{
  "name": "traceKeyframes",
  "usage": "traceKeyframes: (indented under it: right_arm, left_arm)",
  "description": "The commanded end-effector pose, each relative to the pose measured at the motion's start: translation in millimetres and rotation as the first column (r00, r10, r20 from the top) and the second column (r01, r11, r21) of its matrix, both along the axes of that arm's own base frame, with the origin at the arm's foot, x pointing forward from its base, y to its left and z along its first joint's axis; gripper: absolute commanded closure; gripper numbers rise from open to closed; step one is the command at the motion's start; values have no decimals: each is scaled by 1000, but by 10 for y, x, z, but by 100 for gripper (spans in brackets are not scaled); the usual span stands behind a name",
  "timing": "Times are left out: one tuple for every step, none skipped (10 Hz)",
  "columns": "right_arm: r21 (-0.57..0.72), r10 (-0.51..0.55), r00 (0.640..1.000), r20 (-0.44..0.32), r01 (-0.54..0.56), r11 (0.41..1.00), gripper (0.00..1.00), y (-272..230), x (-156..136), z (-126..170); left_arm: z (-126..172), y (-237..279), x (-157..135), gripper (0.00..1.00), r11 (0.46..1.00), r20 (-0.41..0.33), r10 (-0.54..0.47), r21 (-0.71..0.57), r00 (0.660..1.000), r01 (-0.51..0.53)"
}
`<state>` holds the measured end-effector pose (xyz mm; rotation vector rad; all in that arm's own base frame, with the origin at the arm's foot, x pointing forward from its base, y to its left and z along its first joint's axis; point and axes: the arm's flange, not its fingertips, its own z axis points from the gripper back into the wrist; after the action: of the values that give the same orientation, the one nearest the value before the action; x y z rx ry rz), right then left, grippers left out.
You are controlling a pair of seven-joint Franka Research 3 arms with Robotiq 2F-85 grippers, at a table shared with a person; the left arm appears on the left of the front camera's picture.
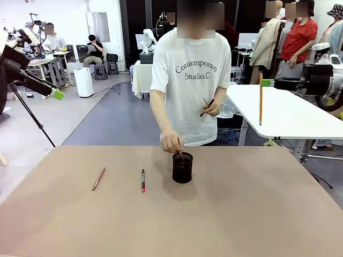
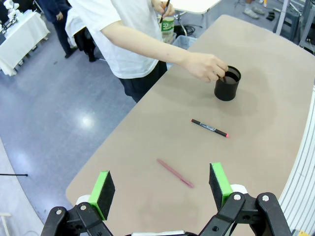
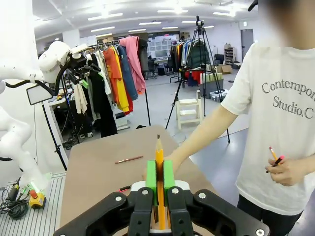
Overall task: Place the pens into the pen holder.
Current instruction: Pick up a writing instrument from the table and place it into the Pen holder.
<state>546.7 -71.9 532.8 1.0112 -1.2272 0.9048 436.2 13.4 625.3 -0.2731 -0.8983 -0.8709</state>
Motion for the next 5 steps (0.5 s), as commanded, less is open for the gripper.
traceKeyframes:
  right_arm:
    - [-3, -5, 1000, 3, 5, 1000, 100, -6, -5, 19]
    - [-3, -5, 1000, 3, 5, 1000, 100, -6, -5, 19]
    - [-3, -5, 1000, 3, 5, 1000, 100, -6, -5, 19]
    - [-3, -5, 1000, 3, 5, 1000, 100, -6, -5, 19]
    - [-3, -5, 1000, 3, 5, 1000, 100, -6, -5, 19]
  left_arm:
    - [5, 19, 11, 0, 1000, 13, -19, -11, 1000, 19]
    - [5, 19, 11, 0, 1000, 13, -19, -11, 1000, 19]
    - [5, 19, 11, 0, 1000, 13, -19, -11, 1000, 19]
    - [5, 19, 11, 0, 1000, 13, -19, -11, 1000, 19]
    - [5, 19, 11, 0, 1000, 13, -19, -11, 1000, 19]
